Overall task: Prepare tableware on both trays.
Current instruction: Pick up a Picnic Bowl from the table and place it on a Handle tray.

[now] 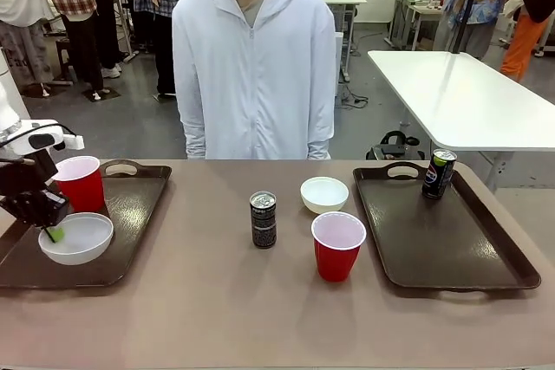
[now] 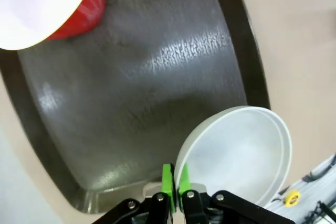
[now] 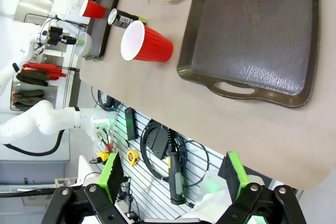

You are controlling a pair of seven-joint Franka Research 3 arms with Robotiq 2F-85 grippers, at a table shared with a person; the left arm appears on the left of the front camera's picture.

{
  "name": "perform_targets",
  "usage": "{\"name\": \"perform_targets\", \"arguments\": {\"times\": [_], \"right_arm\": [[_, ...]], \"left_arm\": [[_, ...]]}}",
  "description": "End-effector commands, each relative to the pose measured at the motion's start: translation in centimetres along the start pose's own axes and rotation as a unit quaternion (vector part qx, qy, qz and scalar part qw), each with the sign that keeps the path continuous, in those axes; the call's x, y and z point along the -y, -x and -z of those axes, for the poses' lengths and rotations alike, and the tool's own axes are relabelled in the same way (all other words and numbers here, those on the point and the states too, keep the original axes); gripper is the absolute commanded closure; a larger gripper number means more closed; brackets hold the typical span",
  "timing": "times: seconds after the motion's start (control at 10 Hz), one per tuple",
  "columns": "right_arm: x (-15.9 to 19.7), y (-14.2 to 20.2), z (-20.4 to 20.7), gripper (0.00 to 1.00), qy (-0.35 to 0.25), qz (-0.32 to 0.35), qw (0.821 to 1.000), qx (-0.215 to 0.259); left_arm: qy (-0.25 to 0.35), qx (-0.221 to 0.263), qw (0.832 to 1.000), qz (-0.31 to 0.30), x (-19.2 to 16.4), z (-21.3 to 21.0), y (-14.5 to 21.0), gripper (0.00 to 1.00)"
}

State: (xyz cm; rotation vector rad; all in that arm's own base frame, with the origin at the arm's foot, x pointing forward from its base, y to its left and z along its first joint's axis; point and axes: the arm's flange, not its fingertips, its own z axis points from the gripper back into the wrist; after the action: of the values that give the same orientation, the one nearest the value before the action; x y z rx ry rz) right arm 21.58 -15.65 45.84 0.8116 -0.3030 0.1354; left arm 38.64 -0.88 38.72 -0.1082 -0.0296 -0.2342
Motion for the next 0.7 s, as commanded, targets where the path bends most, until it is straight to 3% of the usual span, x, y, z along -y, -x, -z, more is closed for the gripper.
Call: {"name": "perform_targets", "arguments": {"times": [0.0,0.6], "right_arm": [[-0.1,-0.1,0.0,0.0,-0.012,-0.002,1.0,0.005],[-0.1,-0.1,0.0,0.0,-0.012,-0.002,1.0,0.005]], "left_arm": [[-0.008,0.04,0.997,-0.066,-1.4,4.9,0.0,0.96],[-0.016,0.034,0.996,-0.08,-2.1,7.0,-1.0,0.96]]}}
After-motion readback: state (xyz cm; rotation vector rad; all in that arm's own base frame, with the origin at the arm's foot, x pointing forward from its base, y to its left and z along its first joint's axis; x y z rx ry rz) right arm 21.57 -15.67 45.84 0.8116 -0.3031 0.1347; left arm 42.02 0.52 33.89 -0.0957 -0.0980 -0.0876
